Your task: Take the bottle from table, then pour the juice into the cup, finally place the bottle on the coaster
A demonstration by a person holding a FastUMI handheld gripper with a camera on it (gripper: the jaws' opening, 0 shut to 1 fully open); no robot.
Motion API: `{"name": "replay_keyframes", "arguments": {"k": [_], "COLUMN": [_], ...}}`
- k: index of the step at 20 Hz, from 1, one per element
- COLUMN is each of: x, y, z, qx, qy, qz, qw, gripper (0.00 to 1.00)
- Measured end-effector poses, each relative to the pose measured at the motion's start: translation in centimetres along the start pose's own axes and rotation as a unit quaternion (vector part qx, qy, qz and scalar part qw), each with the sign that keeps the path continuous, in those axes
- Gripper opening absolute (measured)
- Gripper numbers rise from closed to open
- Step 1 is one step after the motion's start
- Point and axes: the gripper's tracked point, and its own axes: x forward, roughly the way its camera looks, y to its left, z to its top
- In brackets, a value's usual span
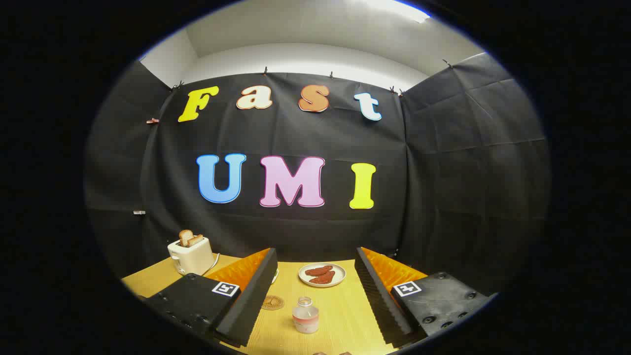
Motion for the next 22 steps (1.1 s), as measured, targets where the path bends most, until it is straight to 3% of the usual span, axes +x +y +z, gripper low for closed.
{"name": "replay_keyframes", "arguments": {"k": [22], "x": [1.7], "y": [1.4], "z": [-1.7], "qx": [-0.01], "qy": [0.021], "qz": [0.056], "qw": [0.998], "gripper": [0.97]}}
